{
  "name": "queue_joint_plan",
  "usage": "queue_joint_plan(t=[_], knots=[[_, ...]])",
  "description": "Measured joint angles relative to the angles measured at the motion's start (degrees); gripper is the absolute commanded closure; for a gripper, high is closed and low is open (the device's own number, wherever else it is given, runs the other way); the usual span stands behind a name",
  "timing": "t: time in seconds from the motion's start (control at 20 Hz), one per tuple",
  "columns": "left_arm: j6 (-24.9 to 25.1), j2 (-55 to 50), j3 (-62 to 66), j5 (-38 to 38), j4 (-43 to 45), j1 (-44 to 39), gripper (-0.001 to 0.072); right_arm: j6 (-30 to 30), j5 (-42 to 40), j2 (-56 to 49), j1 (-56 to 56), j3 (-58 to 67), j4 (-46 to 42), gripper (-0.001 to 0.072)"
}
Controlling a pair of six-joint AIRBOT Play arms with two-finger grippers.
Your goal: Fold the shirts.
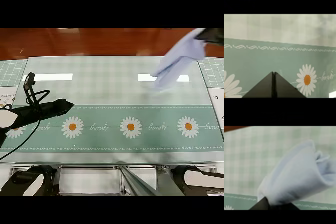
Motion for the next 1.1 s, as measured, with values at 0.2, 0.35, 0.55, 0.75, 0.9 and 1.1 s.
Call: queue_joint_plan(t=[0.2,0.35,0.55,0.75,0.9,1.1], knots=[[0.0,0.0,0.0,-0.1,0.0,0.0,0.0689,0.4,6.0,2.2,-15.0,0.2,2.9,0.0689],[0.0,0.0,0.0,0.3,0.0,0.0,0.0689,1.0,10.4,3.5,-23.5,-1.3,3.4,0.0690],[0.0,0.0,0.0,2.3,-0.1,0.0,0.0689,1.8,12.8,7.9,-32.5,-6.9,-0.4,0.0689],[0.0,0.0,0.0,5.6,-0.1,0.0,0.0689,0.4,13.4,14.9,-39.6,-19.1,-8.9,0.0689],[0.1,0.0,0.0,9.0,-0.1,0.0,0.0689,-0.9,13.6,20.4,-45.0,-29.9,-16.7,0.0686],[0.1,-0.1,0.0,13.0,-0.1,0.0,0.0689,-0.9,13.6,27.3,-51.1,-42.4,-27.2,0.0685]])
